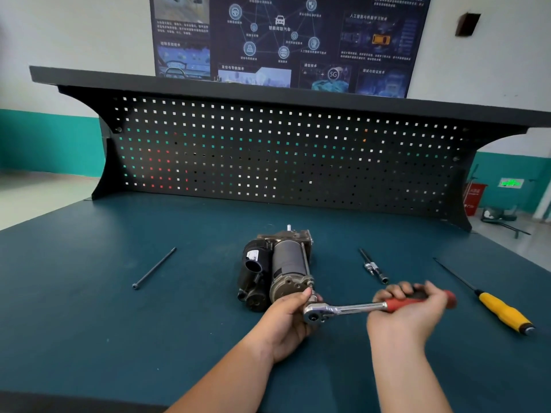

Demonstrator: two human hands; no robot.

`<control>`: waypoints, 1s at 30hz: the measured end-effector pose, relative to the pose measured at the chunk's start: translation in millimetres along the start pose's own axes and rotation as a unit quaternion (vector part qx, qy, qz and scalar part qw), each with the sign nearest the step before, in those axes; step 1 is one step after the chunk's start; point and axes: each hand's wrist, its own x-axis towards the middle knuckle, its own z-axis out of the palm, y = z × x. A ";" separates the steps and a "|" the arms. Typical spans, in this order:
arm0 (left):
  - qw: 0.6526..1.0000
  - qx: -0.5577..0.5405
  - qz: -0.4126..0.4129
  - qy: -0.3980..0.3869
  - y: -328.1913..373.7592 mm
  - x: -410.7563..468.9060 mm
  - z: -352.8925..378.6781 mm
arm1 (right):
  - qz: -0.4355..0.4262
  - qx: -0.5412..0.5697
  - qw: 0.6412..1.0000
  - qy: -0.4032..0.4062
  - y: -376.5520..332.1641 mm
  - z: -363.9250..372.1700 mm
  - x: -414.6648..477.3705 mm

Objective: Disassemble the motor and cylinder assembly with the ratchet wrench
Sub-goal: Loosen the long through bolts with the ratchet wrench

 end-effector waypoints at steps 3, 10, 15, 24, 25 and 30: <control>1.000 0.007 -0.017 0.003 -0.8 -0.8 1.2 | -0.058 -0.050 0.996 -0.045 2.6 18.0 -5.0; 0.999 0.009 -0.050 0.005 1.4 -3.1 1.6 | -0.214 -0.336 0.856 -0.329 43.0 65.6 -40.3; 0.997 0.073 -0.024 -0.025 -0.7 -4.7 2.1 | -0.295 -0.455 0.715 -0.440 67.8 70.9 -62.4; 0.997 0.062 0.032 -0.024 -1.4 0.2 -0.4 | -0.138 -0.147 0.962 -0.186 15.7 50.7 -15.1; 0.998 0.056 0.030 -0.024 -1.3 0.5 -0.3 | -0.106 -0.101 0.981 -0.130 8.8 40.3 -5.3; 0.998 0.050 0.022 -0.009 -1.2 1.0 -0.5 | 0.021 -0.006 0.999 0.047 10.5 -17.9 24.8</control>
